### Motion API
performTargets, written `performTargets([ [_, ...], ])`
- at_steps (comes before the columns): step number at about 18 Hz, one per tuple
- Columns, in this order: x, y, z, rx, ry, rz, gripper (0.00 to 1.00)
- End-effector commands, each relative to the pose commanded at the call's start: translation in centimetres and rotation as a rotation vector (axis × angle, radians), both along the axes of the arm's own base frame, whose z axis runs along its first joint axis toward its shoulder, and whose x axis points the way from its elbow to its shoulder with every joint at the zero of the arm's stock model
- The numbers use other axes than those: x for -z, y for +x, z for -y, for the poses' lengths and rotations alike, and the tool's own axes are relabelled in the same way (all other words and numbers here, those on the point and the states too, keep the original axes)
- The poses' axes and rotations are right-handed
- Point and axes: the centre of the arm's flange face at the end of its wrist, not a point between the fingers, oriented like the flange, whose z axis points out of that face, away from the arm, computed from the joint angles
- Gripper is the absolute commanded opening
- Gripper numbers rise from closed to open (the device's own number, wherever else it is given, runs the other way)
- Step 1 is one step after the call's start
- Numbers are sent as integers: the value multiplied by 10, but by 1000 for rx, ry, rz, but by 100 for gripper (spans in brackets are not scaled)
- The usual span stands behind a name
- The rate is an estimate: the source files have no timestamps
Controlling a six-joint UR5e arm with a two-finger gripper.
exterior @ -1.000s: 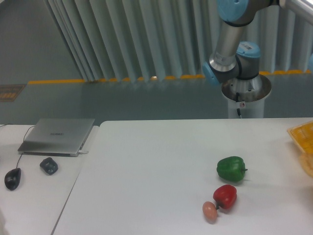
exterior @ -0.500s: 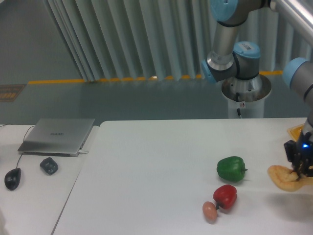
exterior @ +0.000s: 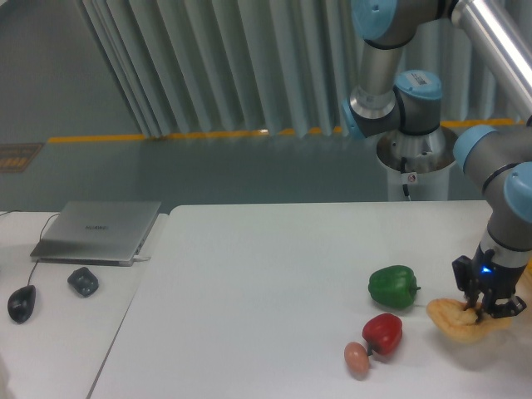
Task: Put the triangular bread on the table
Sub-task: 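Open the gripper, release the flatbread, and lift the gripper away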
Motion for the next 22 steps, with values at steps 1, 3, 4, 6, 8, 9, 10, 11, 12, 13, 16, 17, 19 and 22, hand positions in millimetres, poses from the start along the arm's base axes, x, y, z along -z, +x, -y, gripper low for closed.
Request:
performTargets([
  [1, -1, -2, 1, -1, -8, -8, 51],
  [3, -1, -4, 1, 3, -14, -21, 95],
  [4, -2, -5, 1, 1, -11, -30, 99],
  [6, -6, -5, 0, 10, 3, -46, 100],
  [8, -13, -7, -1, 23, 23, -79, 100],
  [9, -15, -7, 1, 25, 9, -94, 100],
  [10, -22, -5, 3, 37, -34, -140, 100],
  [11, -27, 3, -1, 67, -59, -178, 100],
  [12, -32, 5, -1, 105, -91, -213, 100],
  [13, -32, 7, -1, 161, -143, -254, 100],
  [16, -44, 10, -1, 237, -211, -325, 100],
  [17, -50, 12, 0, 245, -203, -335, 100],
  [19, -65, 15, 5, 260, -189, -349, 100],
  [22, -68, 17, 7, 261, -184, -351, 100],
])
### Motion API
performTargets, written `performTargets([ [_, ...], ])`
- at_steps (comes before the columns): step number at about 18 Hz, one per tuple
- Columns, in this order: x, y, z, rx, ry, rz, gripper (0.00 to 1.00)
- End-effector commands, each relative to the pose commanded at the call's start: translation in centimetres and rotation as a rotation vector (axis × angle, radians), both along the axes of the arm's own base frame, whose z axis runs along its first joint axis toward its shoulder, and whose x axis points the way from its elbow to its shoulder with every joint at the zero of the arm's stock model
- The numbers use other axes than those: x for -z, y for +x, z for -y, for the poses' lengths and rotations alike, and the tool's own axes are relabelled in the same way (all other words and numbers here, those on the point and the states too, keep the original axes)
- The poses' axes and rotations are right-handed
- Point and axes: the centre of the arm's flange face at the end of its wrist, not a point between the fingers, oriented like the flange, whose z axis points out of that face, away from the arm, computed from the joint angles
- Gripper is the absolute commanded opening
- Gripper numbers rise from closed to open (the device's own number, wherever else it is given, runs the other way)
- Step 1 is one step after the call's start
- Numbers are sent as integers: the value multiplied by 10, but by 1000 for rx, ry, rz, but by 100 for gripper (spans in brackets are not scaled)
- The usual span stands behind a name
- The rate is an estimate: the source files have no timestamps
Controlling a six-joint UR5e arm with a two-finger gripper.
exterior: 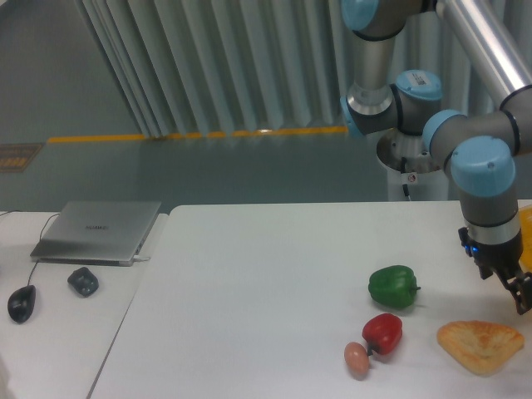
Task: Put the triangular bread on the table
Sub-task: 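Open the gripper, release the flatbread, and lift the gripper away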
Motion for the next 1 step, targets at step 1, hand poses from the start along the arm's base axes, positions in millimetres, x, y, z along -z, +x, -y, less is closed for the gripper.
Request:
performTargets([
  [1, 0, 1, 0, 2, 0, 0, 100],
])
